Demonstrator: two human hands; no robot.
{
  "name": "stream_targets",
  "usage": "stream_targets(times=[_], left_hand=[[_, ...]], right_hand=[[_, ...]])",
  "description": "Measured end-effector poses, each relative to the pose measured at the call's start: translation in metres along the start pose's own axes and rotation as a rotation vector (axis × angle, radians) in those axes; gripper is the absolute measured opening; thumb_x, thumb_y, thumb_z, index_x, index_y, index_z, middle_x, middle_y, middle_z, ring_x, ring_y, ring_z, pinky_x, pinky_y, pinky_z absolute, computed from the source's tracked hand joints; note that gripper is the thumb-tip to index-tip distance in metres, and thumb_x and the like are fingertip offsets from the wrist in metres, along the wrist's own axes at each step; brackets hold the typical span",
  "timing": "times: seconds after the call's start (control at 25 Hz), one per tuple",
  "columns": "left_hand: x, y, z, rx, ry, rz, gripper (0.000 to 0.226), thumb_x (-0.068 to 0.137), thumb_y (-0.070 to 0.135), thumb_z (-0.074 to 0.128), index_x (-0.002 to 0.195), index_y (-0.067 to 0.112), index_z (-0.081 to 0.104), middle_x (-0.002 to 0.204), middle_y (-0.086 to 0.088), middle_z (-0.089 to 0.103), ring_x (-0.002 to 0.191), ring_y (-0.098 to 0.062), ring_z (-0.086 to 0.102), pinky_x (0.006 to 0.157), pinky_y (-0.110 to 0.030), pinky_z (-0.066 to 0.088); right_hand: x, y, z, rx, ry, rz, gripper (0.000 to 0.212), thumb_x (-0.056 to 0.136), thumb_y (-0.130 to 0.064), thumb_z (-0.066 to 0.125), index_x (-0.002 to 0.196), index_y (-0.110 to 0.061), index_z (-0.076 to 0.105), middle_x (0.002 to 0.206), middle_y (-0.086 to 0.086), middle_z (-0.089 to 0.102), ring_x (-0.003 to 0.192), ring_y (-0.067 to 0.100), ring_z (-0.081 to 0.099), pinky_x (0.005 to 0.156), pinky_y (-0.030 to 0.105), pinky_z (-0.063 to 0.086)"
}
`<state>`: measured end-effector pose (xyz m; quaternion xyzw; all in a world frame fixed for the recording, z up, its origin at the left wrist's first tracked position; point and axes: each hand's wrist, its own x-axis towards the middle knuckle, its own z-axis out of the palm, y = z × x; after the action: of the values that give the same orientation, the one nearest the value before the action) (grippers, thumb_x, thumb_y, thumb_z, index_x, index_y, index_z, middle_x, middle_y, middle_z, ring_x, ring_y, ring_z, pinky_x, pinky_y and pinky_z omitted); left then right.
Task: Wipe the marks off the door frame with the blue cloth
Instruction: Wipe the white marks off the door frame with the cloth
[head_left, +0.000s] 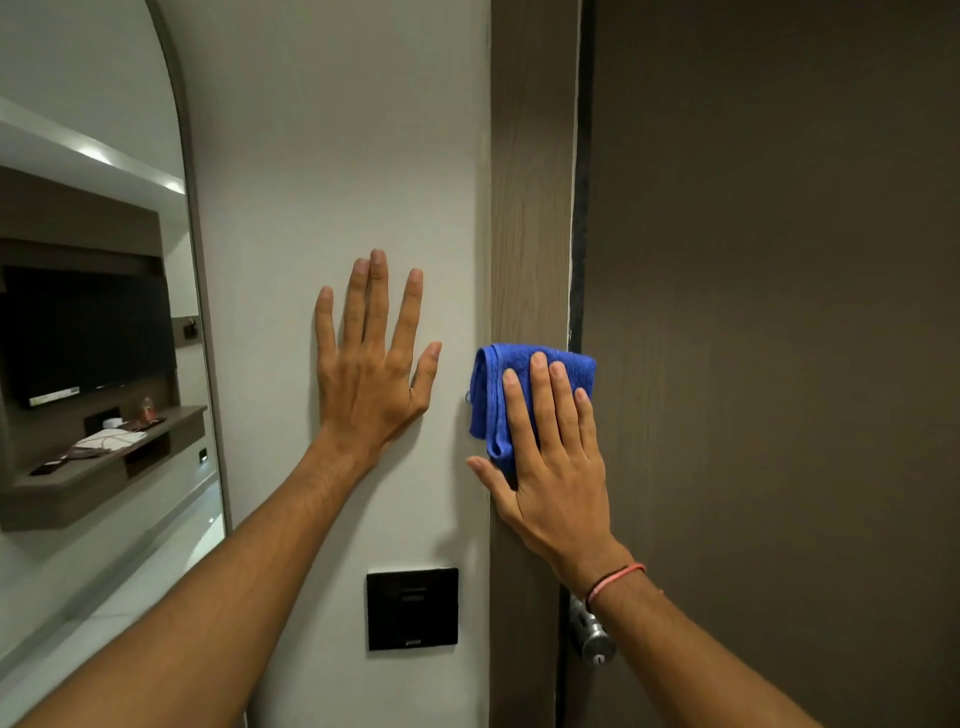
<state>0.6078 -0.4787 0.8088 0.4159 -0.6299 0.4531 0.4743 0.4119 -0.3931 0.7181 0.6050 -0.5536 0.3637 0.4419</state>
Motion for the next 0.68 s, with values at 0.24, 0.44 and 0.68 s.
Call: stream_targets(times=[0.24,0.44,0.68], left_hand=[[-0.003,0.000,0.006,0.012,0.027,-0.002,0.074,0.103,0.058,0.025,0.165,0.019,0.013,0.172,-0.019,0.015,0.160,-0.034,0.012,0.128,-0.060,0.013],[-0.002,0.000,0.005,0.003,0.026,0.004,0.076,0.103,0.060,0.027,0.165,0.020,0.014,0.172,-0.019,0.015,0.160,-0.034,0.011,0.127,-0.062,0.014],[-0.002,0.000,0.004,0.011,0.023,0.008,0.076,0.102,0.060,0.027,0.165,0.019,0.016,0.172,-0.020,0.015,0.160,-0.034,0.012,0.127,-0.062,0.014]], right_hand=[[0.042,0.006,-0.011,0.058,0.072,-0.024,0.085,0.098,-0.072,0.025,0.163,-0.017,0.014,0.171,0.012,0.009,0.160,0.028,0.003,0.131,0.048,0.005],[0.167,0.011,-0.043,0.065,0.218,0.045,0.096,0.092,-0.079,0.025,0.161,-0.011,0.022,0.169,0.016,0.017,0.158,0.033,0.012,0.130,0.051,0.009],[0.168,0.015,-0.041,0.033,0.232,0.023,0.101,0.091,-0.082,0.023,0.161,-0.010,0.021,0.169,0.017,0.016,0.158,0.033,0.011,0.130,0.052,0.010]])
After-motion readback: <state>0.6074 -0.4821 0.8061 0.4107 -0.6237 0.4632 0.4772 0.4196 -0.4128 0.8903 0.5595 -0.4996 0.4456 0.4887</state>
